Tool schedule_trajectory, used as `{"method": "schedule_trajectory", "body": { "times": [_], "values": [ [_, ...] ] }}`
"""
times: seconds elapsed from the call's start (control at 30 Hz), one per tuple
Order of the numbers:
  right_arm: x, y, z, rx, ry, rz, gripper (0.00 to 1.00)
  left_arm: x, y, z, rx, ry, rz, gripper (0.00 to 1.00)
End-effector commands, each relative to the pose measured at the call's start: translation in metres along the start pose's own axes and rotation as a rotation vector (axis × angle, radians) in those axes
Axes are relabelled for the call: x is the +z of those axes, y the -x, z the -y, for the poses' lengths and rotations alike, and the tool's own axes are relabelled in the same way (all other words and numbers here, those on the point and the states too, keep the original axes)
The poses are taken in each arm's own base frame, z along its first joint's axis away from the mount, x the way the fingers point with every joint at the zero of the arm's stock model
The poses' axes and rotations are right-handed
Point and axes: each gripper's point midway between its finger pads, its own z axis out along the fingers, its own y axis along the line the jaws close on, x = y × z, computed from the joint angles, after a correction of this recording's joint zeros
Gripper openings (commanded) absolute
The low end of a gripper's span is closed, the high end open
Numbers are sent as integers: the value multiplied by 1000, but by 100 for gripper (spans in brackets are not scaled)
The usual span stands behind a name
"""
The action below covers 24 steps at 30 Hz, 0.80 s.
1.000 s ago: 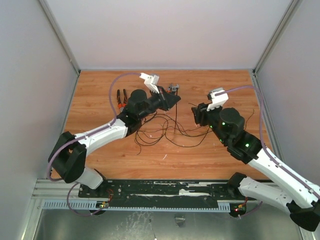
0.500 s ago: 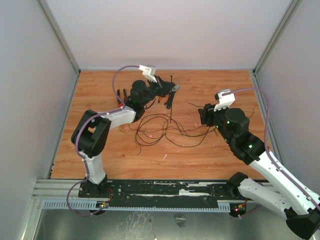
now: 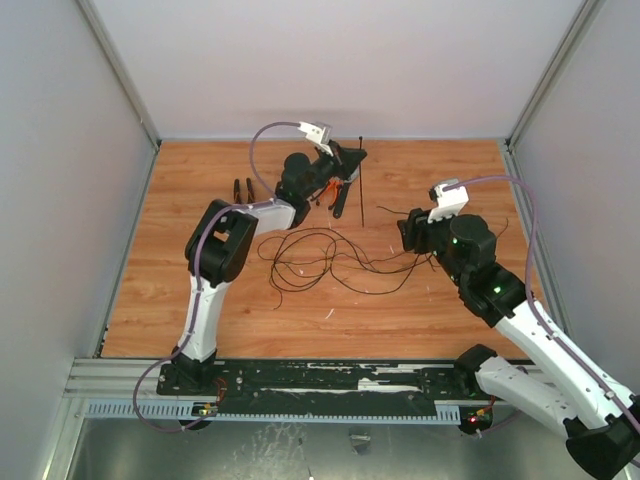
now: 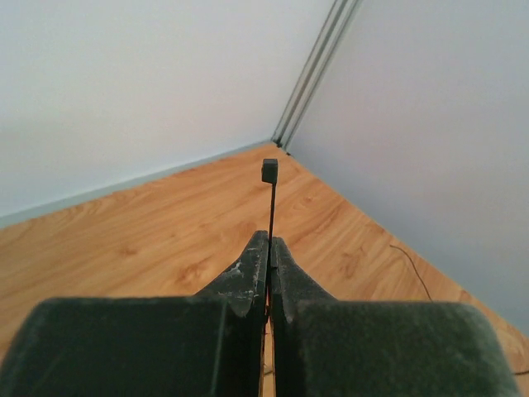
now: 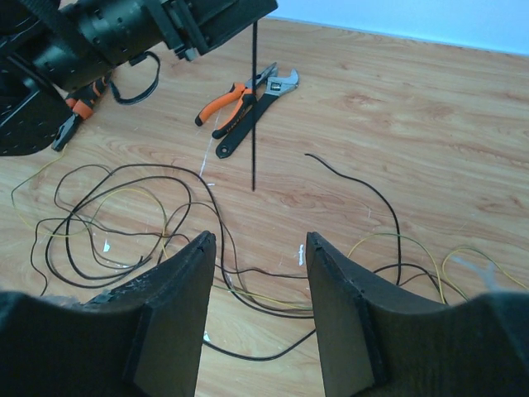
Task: Zip-tie the wires
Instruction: Pick up the ribbon at the center of the board, then adjust the cable at the center of the board.
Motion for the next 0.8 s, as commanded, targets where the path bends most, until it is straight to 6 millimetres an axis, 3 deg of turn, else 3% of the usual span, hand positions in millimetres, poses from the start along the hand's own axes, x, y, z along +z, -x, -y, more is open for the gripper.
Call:
{"method": "schedule_trajectory", "body": {
  "times": [0.0, 0.2, 0.4, 0.77],
  "values": [
    [4, 1, -2, 9, 25, 10, 49, 20, 1, -3, 49, -47, 39, 0],
    [5, 1, 0, 7, 34, 4, 49, 24, -24, -7, 30, -76, 3, 0],
    [3, 3, -1, 5, 48, -10, 48, 12, -40, 1, 41, -133, -31, 0],
    [-5, -2, -1, 21, 55, -24, 48, -8, -46, 32, 26, -256, -60, 0]
  ]
}}
